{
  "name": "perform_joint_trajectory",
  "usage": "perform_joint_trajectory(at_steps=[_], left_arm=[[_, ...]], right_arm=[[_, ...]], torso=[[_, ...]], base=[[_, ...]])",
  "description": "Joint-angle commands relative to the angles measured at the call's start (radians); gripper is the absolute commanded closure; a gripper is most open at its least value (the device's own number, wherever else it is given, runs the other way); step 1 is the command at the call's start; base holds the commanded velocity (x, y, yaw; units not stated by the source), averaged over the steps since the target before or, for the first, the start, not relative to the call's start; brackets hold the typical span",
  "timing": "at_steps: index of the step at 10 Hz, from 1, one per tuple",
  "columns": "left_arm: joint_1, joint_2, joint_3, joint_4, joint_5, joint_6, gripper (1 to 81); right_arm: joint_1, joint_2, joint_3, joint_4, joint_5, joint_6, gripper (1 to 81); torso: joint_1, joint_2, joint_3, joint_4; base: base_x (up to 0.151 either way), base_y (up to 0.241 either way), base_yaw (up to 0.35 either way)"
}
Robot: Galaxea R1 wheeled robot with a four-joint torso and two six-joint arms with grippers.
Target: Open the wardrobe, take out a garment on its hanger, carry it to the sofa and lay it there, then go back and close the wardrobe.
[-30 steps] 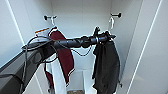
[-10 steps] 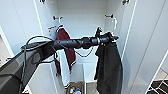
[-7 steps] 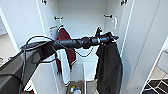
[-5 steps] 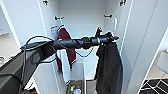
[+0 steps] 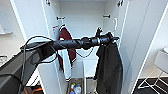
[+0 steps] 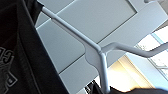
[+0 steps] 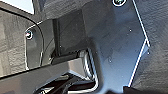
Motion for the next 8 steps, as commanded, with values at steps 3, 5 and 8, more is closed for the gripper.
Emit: perform_joint_trajectory(at_steps=[3, 5, 8], left_arm=[[-0.188, -0.008, 0.003, 0.024, -0.036, 0.016, 81.1], [-0.183, -0.008, 0.003, 0.025, -0.038, 0.016, 81.1], [-0.177, -0.011, 0.013, 0.031, -0.036, 0.016, 81.1]], right_arm=[[0.039, 0.008, 0.007, 0.003, -0.056, 0.001, 1.0], [0.041, 0.008, 0.007, 0.003, -0.056, 0.001, 1.0], [0.041, 0.008, 0.007, 0.001, -0.056, -0.001, 1.0]], torso=[[0.0, 0.0, 0.0, 0.0], [0.0, 0.0, 0.0, 0.0], [-0.001, -0.001, 0.0, 0.0]], base=[[-0.103, 0.0, 0.0], [-0.091, 0.0, 0.0], [0.0, 0.0, 0.0]])
